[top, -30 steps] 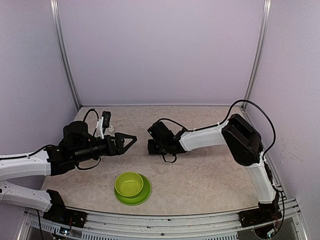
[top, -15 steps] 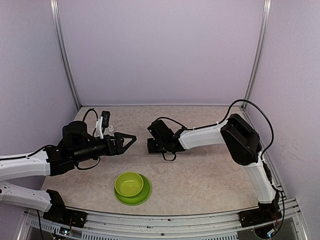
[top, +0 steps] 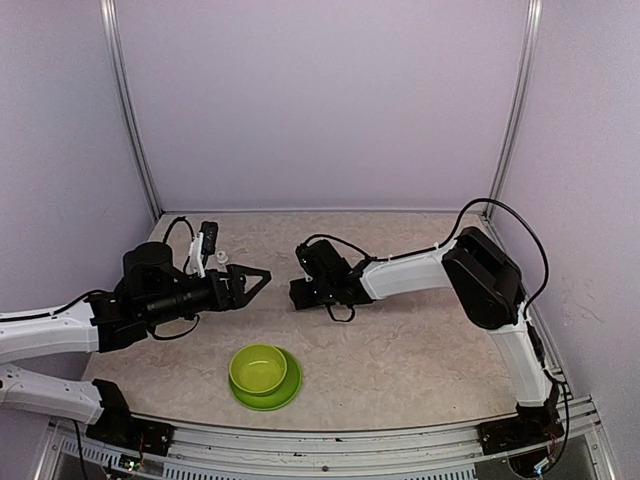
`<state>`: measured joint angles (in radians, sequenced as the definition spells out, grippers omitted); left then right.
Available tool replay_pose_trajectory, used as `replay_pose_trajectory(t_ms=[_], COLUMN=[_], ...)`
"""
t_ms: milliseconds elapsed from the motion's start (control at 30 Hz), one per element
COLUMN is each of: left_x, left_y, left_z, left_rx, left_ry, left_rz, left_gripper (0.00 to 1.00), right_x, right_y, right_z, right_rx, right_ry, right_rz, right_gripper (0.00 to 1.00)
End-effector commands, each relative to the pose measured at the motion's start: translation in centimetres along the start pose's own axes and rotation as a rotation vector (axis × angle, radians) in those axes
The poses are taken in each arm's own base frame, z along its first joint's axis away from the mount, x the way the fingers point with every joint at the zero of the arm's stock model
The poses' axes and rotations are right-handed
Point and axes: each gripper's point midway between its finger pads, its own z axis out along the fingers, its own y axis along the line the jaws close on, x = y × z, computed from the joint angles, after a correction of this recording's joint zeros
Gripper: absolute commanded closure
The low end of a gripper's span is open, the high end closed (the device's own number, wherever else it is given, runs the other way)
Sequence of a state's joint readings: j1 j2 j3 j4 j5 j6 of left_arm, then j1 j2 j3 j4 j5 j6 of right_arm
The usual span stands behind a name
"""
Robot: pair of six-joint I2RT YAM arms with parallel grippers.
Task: Sort the pills into containers
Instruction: Position the pill container at the center of the board.
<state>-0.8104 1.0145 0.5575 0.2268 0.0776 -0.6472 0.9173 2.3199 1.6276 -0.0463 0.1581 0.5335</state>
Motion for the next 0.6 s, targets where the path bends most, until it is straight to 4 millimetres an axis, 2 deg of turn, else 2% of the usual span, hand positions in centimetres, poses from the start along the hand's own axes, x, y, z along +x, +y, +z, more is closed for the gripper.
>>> replay_pose_trajectory(t_ms=[0, 33, 100, 167, 200, 233, 333, 367, 500, 567], left_x=[-1.0, -1.2, -1.5, -1.6, -1.7, -1.8, -2.0, -2.1, -2.3, -2.5], left_y=[-0.1, 0.0, 0.1, 0.2, 0.3, 0.4, 0.8, 0.9, 1.5, 2.0], left_z=[-0.7, -0.9, -1.1, -1.4, -1.5, -1.6, -1.9, -2.0, -2.4, -2.7], left_rx=[-0.029, -0.039, -0.052, -0.062, -0.067, -0.072, -0.093, -0.1, -0.142, -0.17], left_ry=[-0.028, -0.034, -0.038, -0.043, -0.042, -0.043, -0.039, -0.037, -0.032, -0.045], left_rz=[0.032, 0.038, 0.053, 0.065, 0.072, 0.075, 0.094, 0.102, 0.144, 0.155], left_gripper=[0.01, 0.01, 0.01, 0.01, 0.01, 0.01, 0.01, 0.01, 0.01, 0.01], right_x=[0.8, 1.0, 0.1, -0.9, -1.3, -1.8, -2.7, -3.5, -4.4, -4.0], right_y=[3.3, 3.3, 3.3, 3.1, 3.0, 2.9, 2.3, 2.1, -0.2, -2.0], right_z=[-3.5, -4.4, -6.5, -8.7, -9.7, -10.9, -14.1, -15.8, -20.6, -22.5], right_rx=[-0.111, -0.118, -0.132, -0.137, -0.136, -0.137, -0.129, -0.126, -0.067, -0.02], right_ry=[0.008, 0.007, -0.026, -0.06, -0.075, -0.089, -0.128, -0.16, -0.221, -0.227], right_rz=[-0.129, -0.131, -0.127, -0.133, -0.137, -0.142, -0.152, -0.15, -0.157, -0.154], right_gripper=[0.41, 0.39, 0.35, 0.26, 0.12, 0.01, 0.0, 0.0, 0.0, 0.0])
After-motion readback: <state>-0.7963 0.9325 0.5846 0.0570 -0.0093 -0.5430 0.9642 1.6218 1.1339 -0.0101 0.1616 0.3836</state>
